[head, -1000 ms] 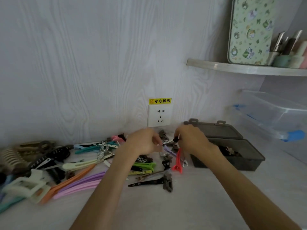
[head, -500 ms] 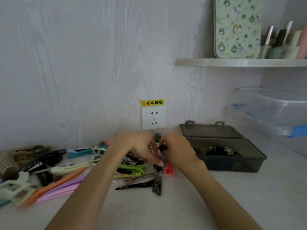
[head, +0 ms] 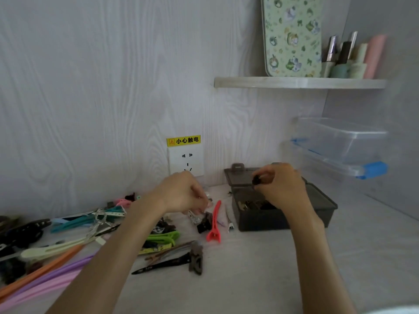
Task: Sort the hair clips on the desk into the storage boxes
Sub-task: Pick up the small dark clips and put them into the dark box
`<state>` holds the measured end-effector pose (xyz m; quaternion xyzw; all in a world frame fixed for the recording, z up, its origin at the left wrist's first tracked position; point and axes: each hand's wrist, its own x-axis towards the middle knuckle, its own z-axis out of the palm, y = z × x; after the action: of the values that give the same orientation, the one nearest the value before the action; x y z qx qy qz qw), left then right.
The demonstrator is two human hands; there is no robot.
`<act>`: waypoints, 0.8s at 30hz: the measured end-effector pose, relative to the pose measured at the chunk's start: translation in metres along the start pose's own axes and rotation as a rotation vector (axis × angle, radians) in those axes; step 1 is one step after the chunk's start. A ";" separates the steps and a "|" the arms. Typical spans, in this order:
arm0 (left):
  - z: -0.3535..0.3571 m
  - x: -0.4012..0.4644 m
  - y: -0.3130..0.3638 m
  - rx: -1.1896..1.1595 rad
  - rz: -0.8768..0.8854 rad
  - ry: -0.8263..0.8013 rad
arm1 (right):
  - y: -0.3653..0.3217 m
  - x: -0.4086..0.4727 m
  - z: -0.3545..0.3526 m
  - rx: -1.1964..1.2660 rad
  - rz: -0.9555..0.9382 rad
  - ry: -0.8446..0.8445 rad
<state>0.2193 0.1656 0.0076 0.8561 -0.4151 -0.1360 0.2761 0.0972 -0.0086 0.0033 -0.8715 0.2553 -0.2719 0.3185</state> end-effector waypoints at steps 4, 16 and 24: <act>0.006 -0.002 0.006 0.109 -0.121 -0.328 | 0.006 0.000 -0.002 -0.026 -0.005 -0.049; 0.024 0.004 0.044 -0.391 0.226 0.309 | 0.001 0.006 0.003 0.317 -0.195 0.219; -0.031 -0.010 -0.014 -0.008 -0.023 0.321 | -0.024 -0.007 0.017 0.154 -0.337 -0.166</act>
<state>0.2363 0.1923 0.0244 0.8704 -0.3552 -0.0025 0.3409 0.1097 0.0181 0.0067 -0.8942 0.0572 -0.2675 0.3544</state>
